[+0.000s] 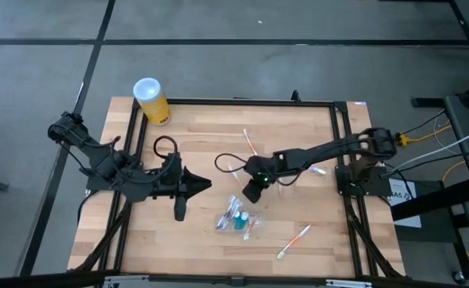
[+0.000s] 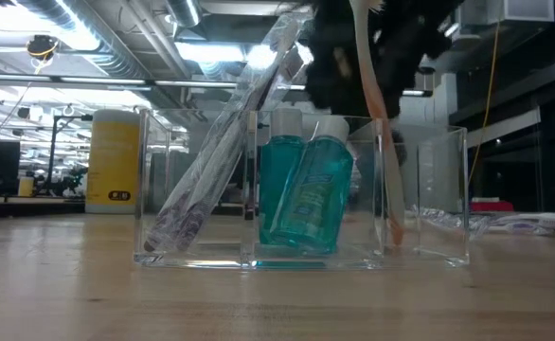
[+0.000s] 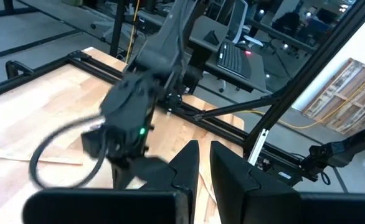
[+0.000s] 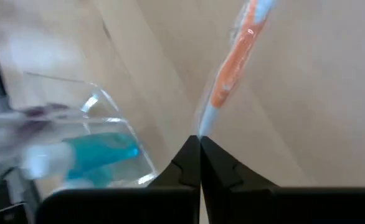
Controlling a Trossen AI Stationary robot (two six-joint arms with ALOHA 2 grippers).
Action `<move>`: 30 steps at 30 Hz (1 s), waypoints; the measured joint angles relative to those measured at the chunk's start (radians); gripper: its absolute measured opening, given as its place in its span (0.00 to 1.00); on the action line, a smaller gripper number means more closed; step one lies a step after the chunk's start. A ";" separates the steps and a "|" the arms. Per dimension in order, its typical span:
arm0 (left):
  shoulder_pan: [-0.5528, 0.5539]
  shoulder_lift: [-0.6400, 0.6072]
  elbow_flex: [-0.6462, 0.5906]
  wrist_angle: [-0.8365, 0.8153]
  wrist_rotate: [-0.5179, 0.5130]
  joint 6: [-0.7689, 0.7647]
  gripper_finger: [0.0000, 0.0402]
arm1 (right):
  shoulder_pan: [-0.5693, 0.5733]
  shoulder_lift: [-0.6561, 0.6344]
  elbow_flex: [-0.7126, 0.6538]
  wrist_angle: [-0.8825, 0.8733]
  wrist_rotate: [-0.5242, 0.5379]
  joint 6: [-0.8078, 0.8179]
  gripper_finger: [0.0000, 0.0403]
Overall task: Pick & Place toothbrushing station
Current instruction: Put the orange toothbrush into the right section of the transparent organizer
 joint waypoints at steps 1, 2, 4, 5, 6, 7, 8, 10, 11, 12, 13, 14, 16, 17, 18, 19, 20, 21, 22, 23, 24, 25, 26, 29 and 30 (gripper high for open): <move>-0.003 0.000 0.000 0.000 -0.006 0.000 0.08 | -0.002 -0.025 0.012 -0.028 0.010 -0.004 0.01; -0.008 0.000 0.000 0.000 -0.012 0.001 0.08 | -0.006 -0.051 0.021 -0.057 0.018 -0.011 0.00; -0.016 -0.002 0.000 0.001 -0.026 0.002 0.08 | -0.013 -0.099 0.035 -0.116 0.016 -0.022 0.00; -0.021 -0.003 0.000 0.001 -0.031 0.002 0.08 | -0.013 -0.122 0.041 -0.140 0.009 -0.025 0.00; -0.026 -0.006 0.000 0.002 -0.036 0.003 0.08 | -0.013 -0.149 0.045 -0.164 0.001 -0.025 0.00; -0.031 -0.011 0.000 0.002 -0.040 0.007 0.08 | -0.012 -0.176 0.049 -0.177 -0.016 -0.022 0.00; -0.037 -0.017 0.000 0.002 -0.045 0.007 0.08 | -0.010 -0.205 0.049 -0.181 -0.038 -0.011 0.00; -0.051 -0.031 0.000 0.002 -0.069 0.008 0.08 | -0.001 -0.261 0.050 -0.199 -0.081 0.018 0.00; -0.059 -0.038 0.000 0.001 -0.083 0.012 0.08 | 0.004 -0.290 0.050 -0.203 -0.101 0.035 0.00; -0.068 -0.044 0.000 0.002 -0.098 0.017 0.08 | 0.011 -0.316 0.050 -0.205 -0.122 0.059 0.00; -0.077 -0.050 0.000 0.003 -0.115 0.023 0.08 | 0.016 -0.342 0.050 -0.200 -0.148 0.085 0.00; -0.086 -0.057 0.000 0.003 -0.131 0.027 0.08 | 0.021 -0.369 0.050 -0.201 -0.175 0.111 0.00; -0.105 -0.070 0.000 0.003 -0.156 0.034 0.08 | 0.038 -0.409 0.050 -0.199 -0.229 0.172 0.00; -0.114 -0.078 0.000 0.003 -0.165 0.034 0.08 | 0.048 -0.431 0.050 -0.203 -0.263 0.201 0.00; -0.121 -0.083 0.000 0.004 -0.173 0.034 0.08 | 0.060 -0.448 0.050 -0.202 -0.298 0.232 0.00; -0.127 -0.088 0.000 0.004 -0.178 0.035 0.08 | 0.074 -0.462 0.050 -0.196 -0.336 0.268 0.00; -0.134 -0.091 0.000 0.004 -0.182 0.035 0.08 | 0.088 -0.474 0.050 -0.196 -0.377 0.300 0.00; -0.142 -0.094 0.000 0.003 -0.190 0.035 0.08 | 0.103 -0.481 0.050 -0.198 -0.418 0.334 0.00; -0.149 -0.098 0.000 0.004 -0.197 0.035 0.08 | 0.119 -0.484 0.050 -0.196 -0.458 0.372 0.00; -0.155 -0.101 0.000 0.004 -0.205 0.035 0.08 | 0.135 -0.485 0.050 -0.198 -0.495 0.407 0.00; -0.162 -0.102 0.000 0.006 -0.213 0.038 0.08 | 0.149 -0.485 0.050 -0.198 -0.532 0.438 0.00; -0.168 -0.103 0.000 0.008 -0.220 0.042 0.08 | 0.160 -0.479 0.050 -0.197 -0.571 0.469 0.00; -0.173 -0.103 0.000 0.012 -0.226 0.047 0.08 | 0.171 -0.471 0.050 -0.197 -0.612 0.497 0.00; -0.189 -0.102 0.000 0.027 -0.248 0.061 0.08 | 0.190 -0.435 0.050 -0.205 -0.703 0.552 0.00; -0.193 -0.102 0.000 0.027 -0.250 0.061 0.08 | 0.195 -0.425 0.050 -0.206 -0.732 0.562 0.00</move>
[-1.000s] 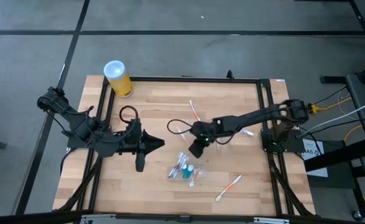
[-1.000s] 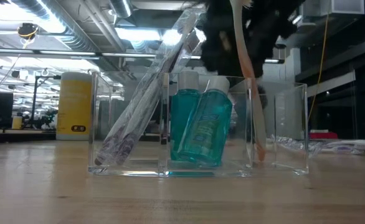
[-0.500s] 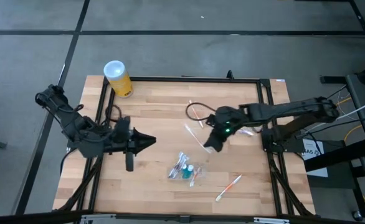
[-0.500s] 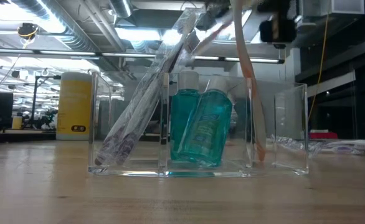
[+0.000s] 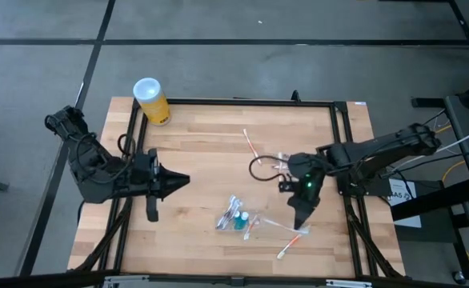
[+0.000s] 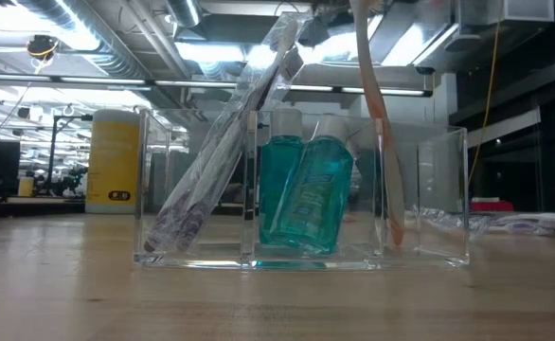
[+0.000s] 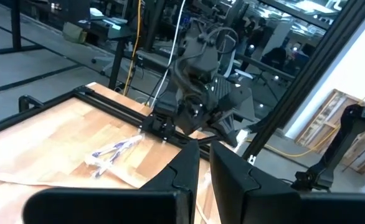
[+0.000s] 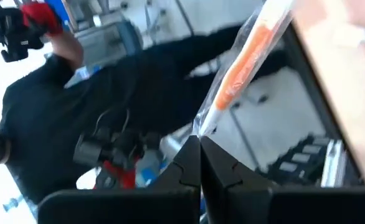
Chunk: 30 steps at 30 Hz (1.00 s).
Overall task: Pick & Place toothbrushing station
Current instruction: Put the orange toothbrush into the right section of the transparent organizer
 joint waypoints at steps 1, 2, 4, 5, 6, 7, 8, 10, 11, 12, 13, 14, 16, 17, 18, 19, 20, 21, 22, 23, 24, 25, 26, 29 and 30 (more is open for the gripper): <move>-0.003 0.000 0.000 0.000 -0.002 0.000 0.08 | 0.003 0.008 0.000 0.001 -0.023 0.012 0.00; -0.007 0.000 0.000 0.000 -0.004 0.000 0.08 | 0.003 0.018 0.000 0.001 -0.040 0.018 0.00; -0.017 0.000 0.000 0.000 -0.014 0.000 0.08 | 0.003 0.038 0.000 -0.001 -0.053 0.019 0.00; -0.021 0.000 0.000 0.000 -0.019 0.000 0.08 | 0.000 0.049 0.000 -0.005 -0.058 0.017 0.00; -0.026 0.000 0.000 0.000 -0.023 0.000 0.08 | -0.006 0.061 0.000 -0.006 -0.064 0.012 0.00; -0.031 0.000 0.000 0.000 -0.024 0.000 0.08 | -0.013 0.076 0.000 -0.010 -0.064 0.001 0.00; -0.035 0.000 0.000 0.000 -0.028 0.000 0.08 | -0.018 0.094 0.000 -0.018 -0.064 -0.012 0.00; -0.045 0.000 0.000 0.000 -0.038 0.000 0.08 | -0.031 0.138 0.000 -0.024 -0.065 -0.039 0.00; -0.050 0.000 0.000 0.000 -0.043 0.000 0.08 | -0.037 0.160 0.000 -0.025 -0.066 -0.052 0.00; -0.054 0.000 0.000 0.000 -0.049 0.000 0.08 | -0.042 0.181 0.000 -0.025 -0.074 -0.066 0.00; -0.060 0.000 0.000 0.000 -0.050 0.000 0.08 | -0.047 0.201 0.000 -0.023 -0.078 -0.080 0.00; -0.064 0.000 0.000 0.000 -0.050 0.000 0.08 | -0.053 0.220 0.000 -0.024 -0.079 -0.094 0.00; -0.072 0.000 0.000 0.000 -0.051 -0.001 0.08 | -0.064 0.252 -0.001 -0.026 -0.079 -0.118 0.00; -0.077 0.000 0.000 0.000 -0.053 -0.004 0.08 | -0.070 0.265 -0.001 -0.026 -0.079 -0.125 0.00; -0.083 0.001 0.000 0.000 -0.057 -0.005 0.08 | -0.076 0.278 -0.001 -0.026 -0.079 -0.136 0.00; -0.089 0.001 0.000 0.000 -0.060 -0.006 0.08 | -0.081 0.289 -0.001 -0.025 -0.077 -0.142 0.00; -0.095 0.001 0.000 0.000 -0.065 -0.006 0.08 | -0.086 0.298 -0.001 -0.027 -0.070 -0.142 0.00; -0.100 0.001 0.000 0.000 -0.071 -0.007 0.08 | -0.091 0.306 -0.001 -0.025 -0.069 -0.142 0.00; -0.105 0.001 0.000 0.000 -0.075 -0.007 0.08 | -0.098 0.312 -0.001 -0.022 -0.068 -0.142 0.00; -0.108 0.001 0.000 0.000 -0.078 -0.008 0.08 | -0.104 0.318 -0.001 -0.022 -0.064 -0.143 0.00; -0.112 0.001 0.000 0.000 -0.083 -0.008 0.08 | -0.110 0.323 -0.001 -0.021 -0.057 -0.143 0.01; -0.115 0.001 0.000 0.000 -0.086 -0.008 0.08 | -0.117 0.325 -0.001 -0.018 -0.054 -0.143 0.02; -0.118 0.001 0.000 0.000 -0.089 -0.008 0.08 | -0.123 0.326 -0.001 -0.016 -0.053 -0.142 0.03; -0.128 0.001 0.000 0.000 -0.094 -0.007 0.08 | -0.135 0.332 -0.001 -0.015 -0.077 -0.123 0.07; -0.131 0.001 0.000 0.000 -0.095 -0.004 0.08 | -0.135 0.336 -0.001 -0.013 -0.097 -0.114 0.07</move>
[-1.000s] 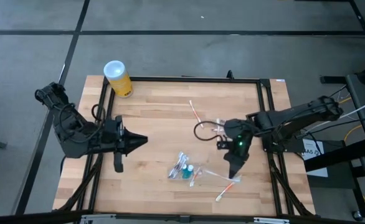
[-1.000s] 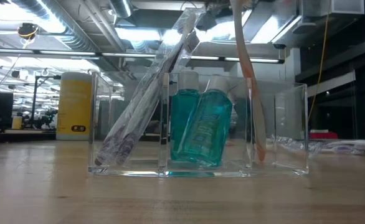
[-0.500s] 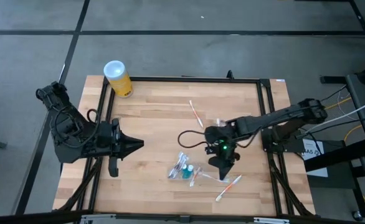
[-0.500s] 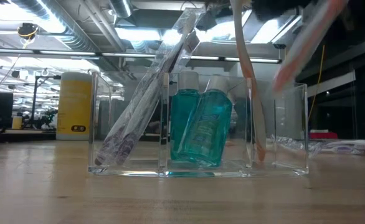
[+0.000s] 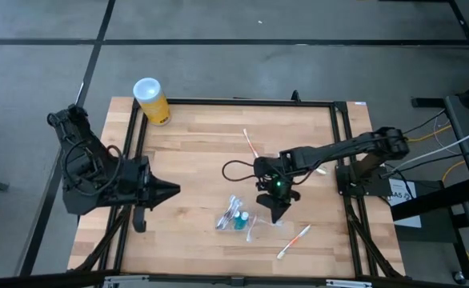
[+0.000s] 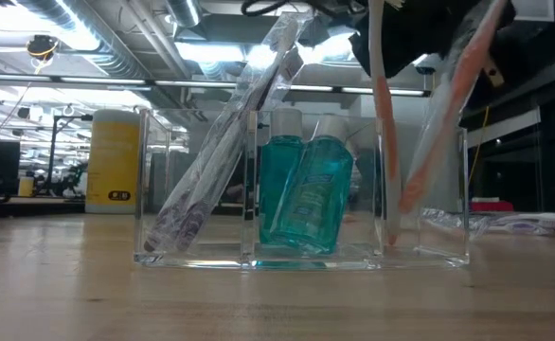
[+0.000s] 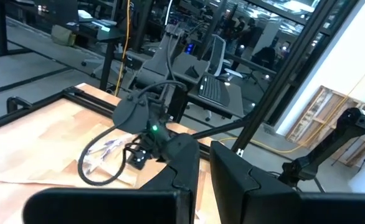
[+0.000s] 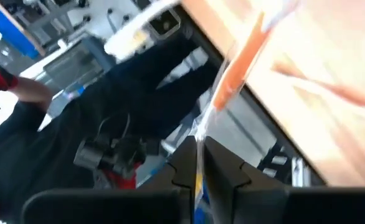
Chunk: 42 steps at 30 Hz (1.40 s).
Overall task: Pick & Place toothbrushing station
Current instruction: Put the orange toothbrush into the right section of the transparent organizer
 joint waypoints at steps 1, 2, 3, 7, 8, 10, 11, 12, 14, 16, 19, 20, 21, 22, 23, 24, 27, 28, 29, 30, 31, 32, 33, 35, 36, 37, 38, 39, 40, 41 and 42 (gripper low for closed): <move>-0.003 0.000 0.000 0.000 -0.001 0.002 0.08 | 0.000 0.001 0.000 0.000 -0.021 0.010 0.07; -0.006 0.000 0.000 0.000 -0.005 0.003 0.08 | 0.001 0.001 0.000 0.002 -0.039 0.019 0.06; -0.008 0.000 0.000 0.000 -0.007 0.004 0.08 | 0.003 0.000 0.000 0.006 -0.054 0.025 0.04; -0.024 0.000 0.000 0.000 -0.011 0.011 0.08 | 0.005 0.000 0.000 0.047 -0.080 0.073 0.01; -0.027 0.000 0.000 0.000 -0.016 0.012 0.08 | 0.005 0.000 0.000 0.063 -0.085 0.091 0.01; -0.036 0.000 0.000 0.000 -0.031 0.020 0.08 | 0.005 0.000 0.000 0.103 -0.087 0.124 0.02; -0.040 0.000 0.000 0.000 -0.037 0.023 0.08 | 0.005 0.000 0.000 0.125 -0.092 0.138 0.01; -0.044 0.000 0.000 0.000 -0.044 0.026 0.08 | 0.005 0.000 0.000 0.142 -0.098 0.153 0.01; -0.053 0.000 0.000 0.000 -0.056 0.030 0.08 | 0.005 0.000 0.000 0.155 -0.105 0.174 0.01; -0.059 0.000 0.000 -0.001 -0.068 0.030 0.08 | 0.005 0.000 0.000 0.157 -0.110 0.181 0.01; -0.069 0.000 0.000 -0.001 -0.081 0.033 0.08 | 0.001 0.019 0.000 0.159 -0.119 0.181 0.01; -0.072 0.000 0.000 -0.001 -0.085 0.033 0.08 | -0.003 0.028 0.000 0.155 -0.118 0.176 0.00; -0.074 0.000 0.000 0.000 -0.088 0.033 0.08 | -0.007 0.041 0.000 0.159 -0.117 0.170 0.00; -0.077 0.000 0.000 0.000 -0.092 0.033 0.08 | -0.013 0.054 0.001 0.166 -0.115 0.158 0.00; -0.079 0.000 0.000 -0.001 -0.096 0.033 0.08 | -0.018 0.068 0.001 0.161 -0.114 0.148 0.00; -0.082 0.000 0.000 0.000 -0.098 0.032 0.08 | -0.023 0.080 0.000 0.159 -0.114 0.135 0.00; -0.093 0.000 0.000 0.000 -0.100 0.021 0.08 | -0.036 0.103 0.000 0.158 -0.116 0.108 0.01; -0.098 0.000 0.000 0.000 -0.104 0.014 0.08 | -0.040 0.106 0.000 0.159 -0.116 0.102 0.01; -0.102 0.000 0.000 0.000 -0.110 0.008 0.08 | -0.046 0.112 0.000 0.161 -0.121 0.100 0.02; -0.106 0.000 0.000 0.000 -0.115 0.006 0.08 | -0.052 0.117 0.000 0.159 -0.128 0.094 0.02; -0.111 0.000 0.000 0.001 -0.120 0.006 0.08 | -0.058 0.122 0.000 0.150 -0.133 0.086 0.01; -0.113 0.000 0.000 0.004 -0.126 0.005 0.08 | -0.065 0.125 0.000 0.145 -0.138 0.079 0.01; -0.117 0.000 0.000 0.008 -0.131 0.005 0.08 | -0.069 0.128 0.000 0.150 -0.145 0.077 0.01; -0.125 0.000 0.000 0.015 -0.138 0.005 0.08 | -0.073 0.131 0.000 0.144 -0.161 0.077 0.01; -0.128 0.000 0.000 0.017 -0.139 0.005 0.08 | -0.073 0.131 0.000 0.145 -0.168 0.080 0.01; -0.131 0.000 0.000 0.017 -0.142 0.005 0.08 | -0.071 0.131 0.000 0.145 -0.178 0.085 0.01; -0.135 0.000 0.000 0.016 -0.146 0.005 0.08 | -0.069 0.131 0.000 0.145 -0.186 0.089 0.01; -0.139 0.000 0.000 0.016 -0.152 0.005 0.08 | -0.066 0.131 0.000 0.145 -0.189 0.096 0.01; -0.144 0.000 0.000 0.016 -0.162 0.005 0.08 | -0.063 0.131 0.000 0.144 -0.191 0.099 0.01; -0.146 0.000 0.000 0.016 -0.165 0.005 0.08 | -0.061 0.131 0.000 0.145 -0.194 0.099 0.01; -0.149 0.000 0.000 0.016 -0.167 0.007 0.08 | -0.058 0.131 0.000 0.145 -0.195 0.102 0.01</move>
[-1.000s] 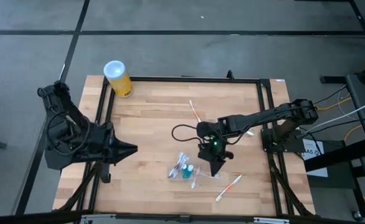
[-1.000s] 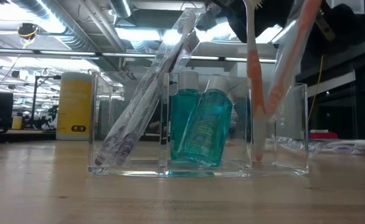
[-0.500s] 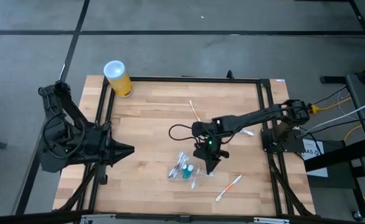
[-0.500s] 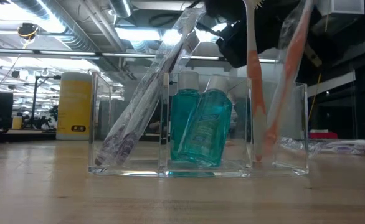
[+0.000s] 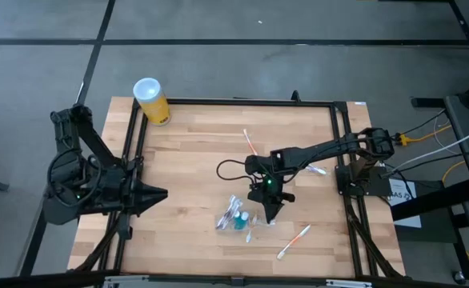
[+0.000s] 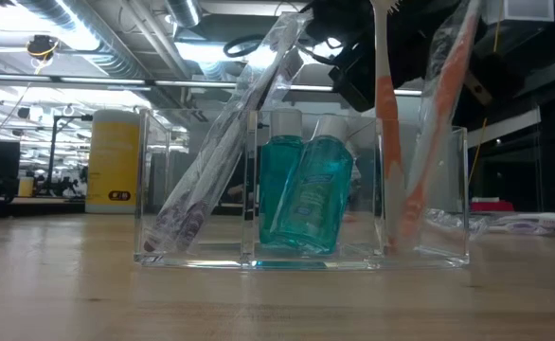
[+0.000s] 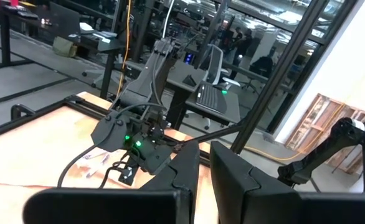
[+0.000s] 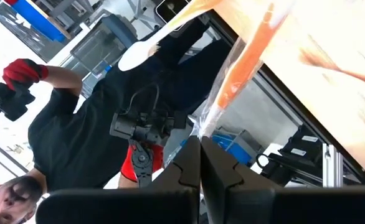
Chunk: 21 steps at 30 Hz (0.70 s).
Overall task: Pick & Place toothbrushing station
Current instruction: Put the orange toothbrush into the right section of the transparent organizer
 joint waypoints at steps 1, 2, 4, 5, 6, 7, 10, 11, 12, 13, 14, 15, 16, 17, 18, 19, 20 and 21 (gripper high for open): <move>-0.001 0.000 0.000 0.000 -0.001 0.003 0.08 | 0.002 0.000 0.000 0.000 0.000 0.001 0.01; -0.001 0.000 0.000 0.000 -0.004 0.004 0.08 | 0.003 0.000 0.000 0.000 0.001 0.000 0.01; -0.001 0.000 0.000 0.000 -0.008 0.011 0.08 | 0.003 0.000 0.000 0.001 0.002 0.000 0.01; -0.001 0.000 0.000 0.000 -0.009 0.012 0.08 | 0.005 0.000 0.000 0.006 0.002 0.001 0.01; 0.000 0.000 0.000 0.000 -0.011 0.013 0.08 | 0.008 0.000 0.000 0.012 0.003 0.002 0.02; 0.000 0.000 0.000 0.000 -0.015 0.014 0.08 | 0.012 0.000 0.000 0.016 0.004 0.005 0.02; 0.000 0.000 0.000 0.000 -0.018 0.018 0.08 | 0.035 0.000 0.000 0.016 0.001 0.019 0.05; 0.000 0.000 0.000 0.000 -0.018 0.019 0.08 | 0.043 0.000 0.000 0.016 0.000 0.020 0.05; 0.000 0.000 0.000 0.000 -0.018 0.019 0.08 | 0.049 0.000 0.000 0.016 -0.003 0.022 0.06; 0.000 0.000 0.000 0.000 -0.019 0.019 0.08 | 0.055 0.000 0.000 0.015 -0.004 0.023 0.05; 0.000 0.000 0.000 0.000 -0.019 0.019 0.08 | 0.058 0.000 0.000 0.016 -0.007 0.023 0.05; 0.000 0.000 0.000 0.000 -0.019 0.019 0.08 | 0.059 0.000 0.000 0.016 -0.007 0.024 0.05; 0.000 0.000 0.000 0.000 -0.019 0.019 0.08 | 0.061 0.000 0.000 0.016 -0.008 0.024 0.05; 0.000 0.000 0.000 0.000 -0.019 0.019 0.08 | 0.061 0.000 0.000 0.016 -0.007 0.024 0.05; 0.000 0.000 0.000 0.000 -0.019 0.019 0.08 | 0.061 0.000 0.000 0.018 -0.006 0.024 0.04; 0.000 0.000 0.000 0.000 -0.020 0.019 0.08 | 0.059 0.000 0.000 0.029 -0.002 0.026 0.04; 0.000 0.000 0.000 0.000 -0.020 0.019 0.08 | 0.054 0.000 0.000 0.042 0.005 0.027 0.04; 0.000 0.000 0.000 0.000 -0.020 0.018 0.08 | 0.049 0.000 0.000 0.051 0.009 0.028 0.05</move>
